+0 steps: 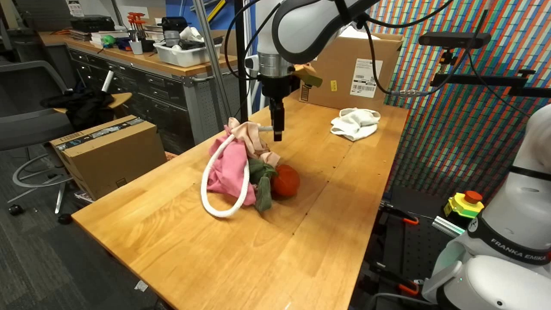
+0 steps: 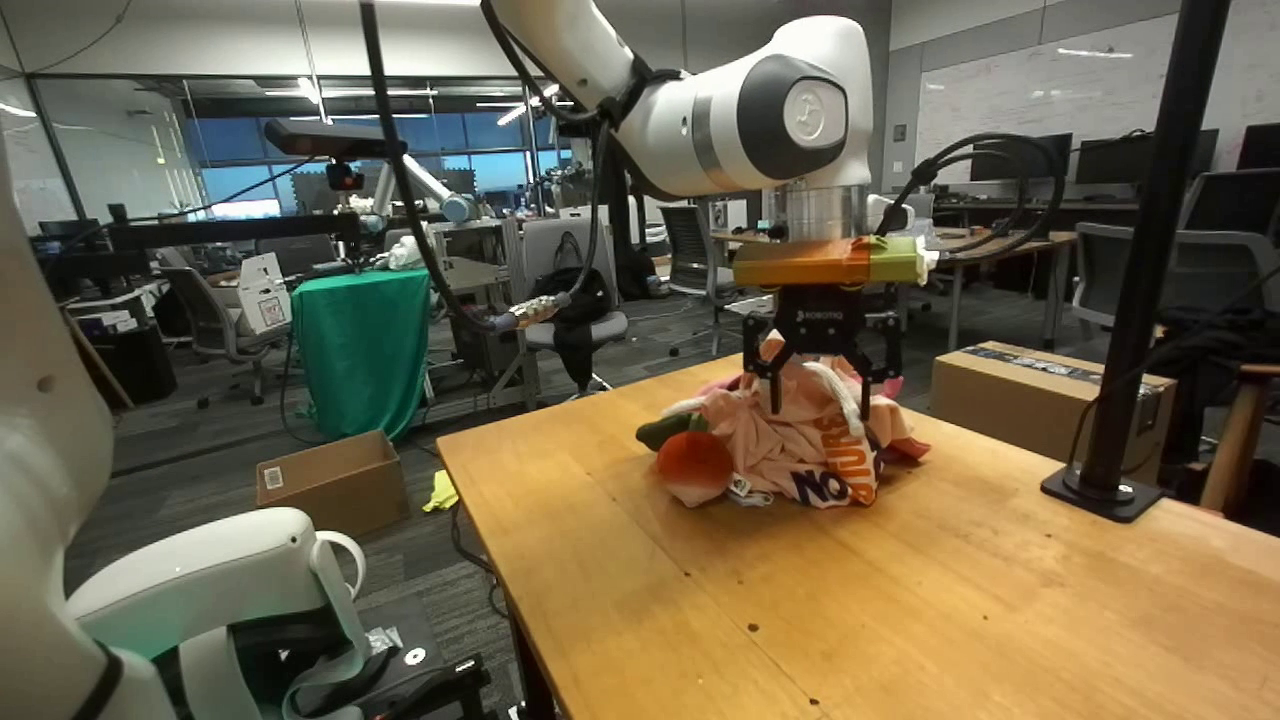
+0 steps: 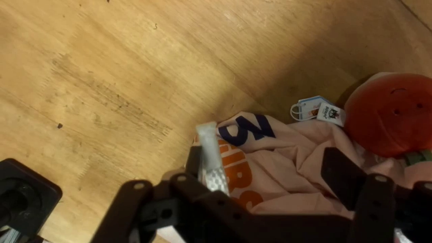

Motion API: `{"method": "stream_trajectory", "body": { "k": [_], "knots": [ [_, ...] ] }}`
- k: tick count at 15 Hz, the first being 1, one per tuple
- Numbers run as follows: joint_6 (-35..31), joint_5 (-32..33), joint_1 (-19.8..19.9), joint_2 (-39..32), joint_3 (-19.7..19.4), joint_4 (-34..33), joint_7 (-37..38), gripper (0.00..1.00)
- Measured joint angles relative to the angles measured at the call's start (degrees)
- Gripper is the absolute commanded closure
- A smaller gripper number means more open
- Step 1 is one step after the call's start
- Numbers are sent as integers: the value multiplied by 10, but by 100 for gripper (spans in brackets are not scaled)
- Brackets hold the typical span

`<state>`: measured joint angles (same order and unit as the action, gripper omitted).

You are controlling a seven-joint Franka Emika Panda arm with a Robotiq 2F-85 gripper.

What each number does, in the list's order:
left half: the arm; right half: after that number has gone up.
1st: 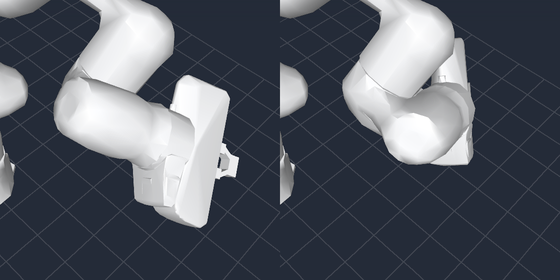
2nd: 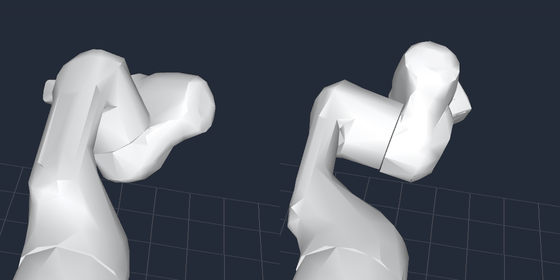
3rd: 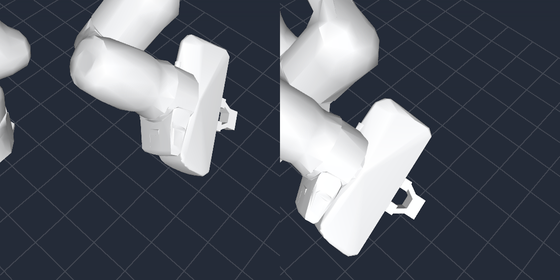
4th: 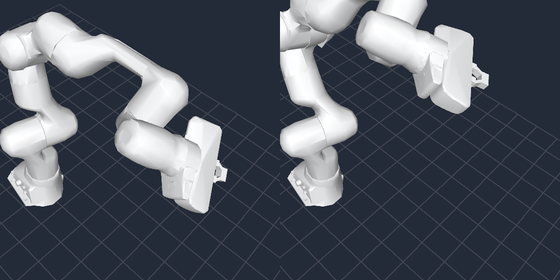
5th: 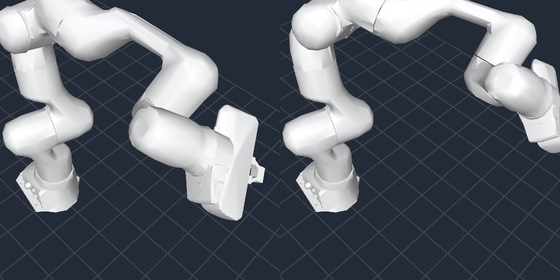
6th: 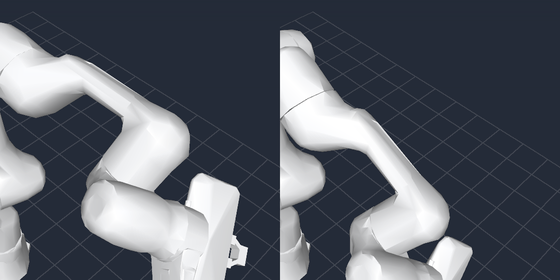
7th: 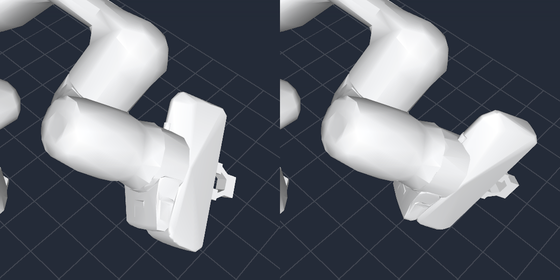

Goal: Move the towel to the right, move the rope to the left, move the peach shirt to the right, move the radish forwards

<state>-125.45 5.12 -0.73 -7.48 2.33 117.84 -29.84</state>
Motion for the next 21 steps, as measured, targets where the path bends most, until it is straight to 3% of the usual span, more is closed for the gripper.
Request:
{"method": "stream_trajectory", "body": {
  "k": [6,10,14,15,17,21],
  "knots": [
    [0,0,3,-3,0,-5,-4,87],
    [0,0,4,-3,0,-6,-5,98],
    [0,0,6,-3,0,-7,-5,94],
    [0,0,7,-3,0,-7,-5,69],
    [-1,0,9,-3,0,-7,-5,67],
    [-1,0,13,-4,-1,-7,-5,37]
  ]
}}
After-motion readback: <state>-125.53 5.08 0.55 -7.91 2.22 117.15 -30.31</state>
